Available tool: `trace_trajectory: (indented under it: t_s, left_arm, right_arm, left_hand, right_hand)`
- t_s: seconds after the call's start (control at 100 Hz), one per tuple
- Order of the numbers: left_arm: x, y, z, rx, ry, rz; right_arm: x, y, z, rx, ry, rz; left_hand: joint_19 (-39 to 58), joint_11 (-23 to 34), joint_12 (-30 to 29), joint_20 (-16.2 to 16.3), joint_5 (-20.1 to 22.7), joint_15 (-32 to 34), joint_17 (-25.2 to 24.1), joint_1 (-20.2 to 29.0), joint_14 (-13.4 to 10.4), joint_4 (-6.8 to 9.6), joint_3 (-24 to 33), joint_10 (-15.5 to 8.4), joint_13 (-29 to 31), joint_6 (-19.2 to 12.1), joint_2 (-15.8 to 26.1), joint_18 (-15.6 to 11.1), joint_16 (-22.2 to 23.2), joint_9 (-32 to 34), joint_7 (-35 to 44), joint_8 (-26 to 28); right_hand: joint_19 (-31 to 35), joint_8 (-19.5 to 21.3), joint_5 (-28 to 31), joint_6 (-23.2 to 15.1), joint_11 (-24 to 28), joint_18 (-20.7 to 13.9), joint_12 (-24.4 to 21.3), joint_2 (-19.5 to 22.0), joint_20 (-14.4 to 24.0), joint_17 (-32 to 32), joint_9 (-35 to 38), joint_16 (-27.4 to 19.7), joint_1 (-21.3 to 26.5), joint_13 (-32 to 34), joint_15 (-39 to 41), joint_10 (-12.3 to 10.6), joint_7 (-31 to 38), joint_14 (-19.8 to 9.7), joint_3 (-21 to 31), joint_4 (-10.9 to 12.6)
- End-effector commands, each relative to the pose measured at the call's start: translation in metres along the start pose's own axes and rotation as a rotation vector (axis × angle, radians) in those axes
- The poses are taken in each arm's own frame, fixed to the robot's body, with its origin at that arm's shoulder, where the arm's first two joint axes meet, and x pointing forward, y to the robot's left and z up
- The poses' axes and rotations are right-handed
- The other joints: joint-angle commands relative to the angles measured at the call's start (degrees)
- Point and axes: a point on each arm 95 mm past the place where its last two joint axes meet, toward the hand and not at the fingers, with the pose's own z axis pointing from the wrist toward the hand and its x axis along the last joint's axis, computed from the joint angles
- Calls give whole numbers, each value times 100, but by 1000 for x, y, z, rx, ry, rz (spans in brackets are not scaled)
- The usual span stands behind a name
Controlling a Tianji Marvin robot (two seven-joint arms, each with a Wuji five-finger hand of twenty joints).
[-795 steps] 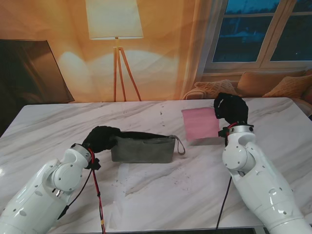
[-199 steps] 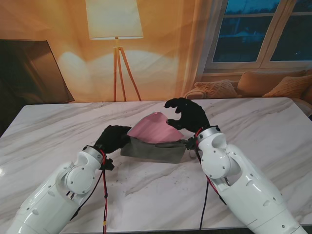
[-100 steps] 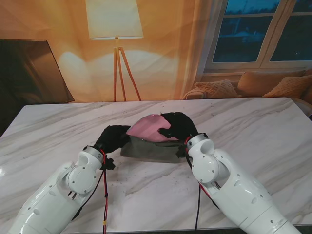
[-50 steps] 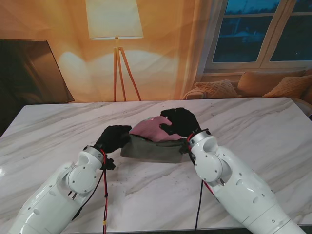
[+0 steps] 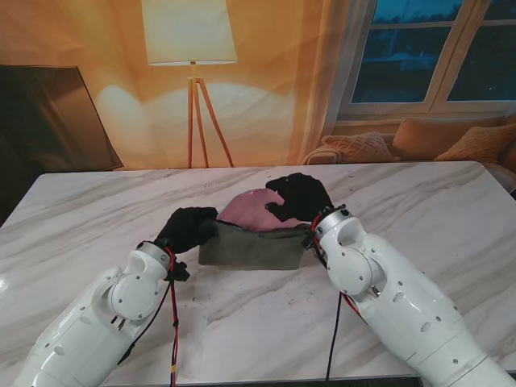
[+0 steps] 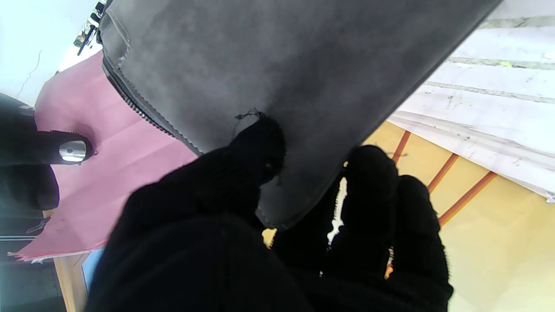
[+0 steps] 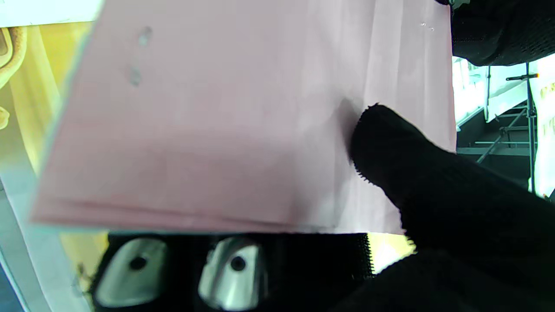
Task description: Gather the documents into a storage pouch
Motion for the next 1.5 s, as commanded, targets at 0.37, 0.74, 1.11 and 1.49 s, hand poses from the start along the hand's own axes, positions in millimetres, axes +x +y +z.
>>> trace_trajectory:
  t_s: [0.37,0.74,1.11,1.49]
  left_arm:
    - [1,-1,-5,-9,24,42]
    - [4,4,-4,15,23,42]
    - [3,8,-7,31,4,-14]
    - [5,12,-7,17,3,-40]
  right_arm:
    - [3,4,3,74,14,-33]
    - [6,-4,0,97,13,20]
    - [9,-1,-1,115,-4,40]
    - [11,10,-2,104,-7,4]
  left_hand:
    - [100,-566,214,-104,-383,-331,80,-182,130,-78,747,-315,-131,3,-614,-366,-252,44,475,362]
    - [130,-1090,-28,-287,-933,-939,247,152,42,-160,845,-405,-71,151,-656,-324,-646,-24,-247,256]
    - [163,-1056,-83,-312,-1363,-828,271,102,31,-139,787,-415,-69,140,-629,-338,-715,-68,-132,864]
    - [193,-914,-8,-296,-1121,-719,287,250,21,-166,711,-472,20,74,-552,-360,-557,37,-33,858]
  right_hand:
    - [1638,55,317,96,325,-414,129,-55,-107,333,443,245,-30,119,473,792,123,-994,267,-83]
    - [1638,-67,407,324,431,-379,168,-148,-49,802,893,606,-263,121,574,738,158,-1054,501,-163]
    - [1638,34,415,655,570,-165,328,-60,397,1023,1310,1083,-198,120,671,767,204,-950,475,-166]
    - [1638,52,508,743,683,-165,444,-186,725,1045,1436,1327,-211,124,682,751,255,-963,586,-162]
